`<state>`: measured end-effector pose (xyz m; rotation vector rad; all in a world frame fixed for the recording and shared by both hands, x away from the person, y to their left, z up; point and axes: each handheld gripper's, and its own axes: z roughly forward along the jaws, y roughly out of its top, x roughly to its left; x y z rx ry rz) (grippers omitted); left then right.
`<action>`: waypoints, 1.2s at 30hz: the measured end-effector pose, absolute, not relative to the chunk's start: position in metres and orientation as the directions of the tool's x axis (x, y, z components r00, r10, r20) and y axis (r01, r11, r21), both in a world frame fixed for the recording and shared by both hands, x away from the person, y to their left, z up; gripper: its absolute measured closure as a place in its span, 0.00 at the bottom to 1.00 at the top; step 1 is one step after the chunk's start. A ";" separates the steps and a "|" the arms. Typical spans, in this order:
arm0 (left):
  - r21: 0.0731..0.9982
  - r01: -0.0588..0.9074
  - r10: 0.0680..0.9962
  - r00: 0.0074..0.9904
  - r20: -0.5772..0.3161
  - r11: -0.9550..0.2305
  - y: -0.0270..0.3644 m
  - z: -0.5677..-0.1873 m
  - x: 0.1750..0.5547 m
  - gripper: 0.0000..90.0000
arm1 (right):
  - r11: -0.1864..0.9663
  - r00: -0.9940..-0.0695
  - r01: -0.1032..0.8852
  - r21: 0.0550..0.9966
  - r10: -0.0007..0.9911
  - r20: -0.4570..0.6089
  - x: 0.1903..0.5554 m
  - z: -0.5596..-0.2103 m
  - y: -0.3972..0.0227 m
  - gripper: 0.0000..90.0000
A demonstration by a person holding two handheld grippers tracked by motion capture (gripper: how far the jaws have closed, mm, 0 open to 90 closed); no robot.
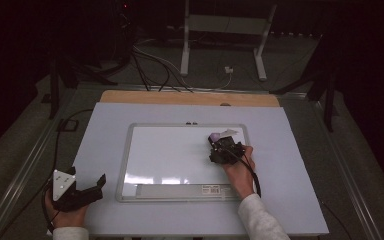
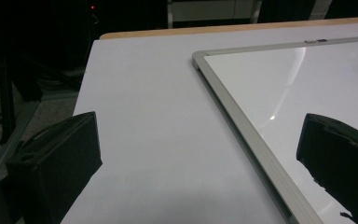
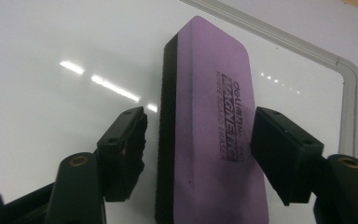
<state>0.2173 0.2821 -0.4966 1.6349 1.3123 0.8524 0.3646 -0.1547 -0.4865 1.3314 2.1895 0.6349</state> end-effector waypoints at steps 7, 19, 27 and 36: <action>0.914 0.397 0.977 0.215 -0.002 -0.086 0.283 -0.497 0.217 0.01 | 0.405 -0.387 0.695 0.594 0.907 -0.167 0.371 -0.487 -0.160 0.41; 0.914 0.396 0.977 0.214 -0.001 -0.086 0.282 -0.497 0.217 0.01 | 0.353 -0.343 0.663 0.660 0.927 -0.152 0.371 -0.473 -0.173 0.71; 0.914 0.397 0.977 0.214 -0.002 -0.085 0.283 -0.497 0.217 0.01 | 0.304 -0.316 0.658 0.689 0.942 -0.114 0.377 -0.459 -0.180 0.71; 0.913 0.399 0.977 0.213 -0.001 -0.086 0.283 -0.497 0.218 0.01 | 0.271 -0.286 0.661 0.699 0.953 -0.098 0.387 -0.450 -0.185 0.71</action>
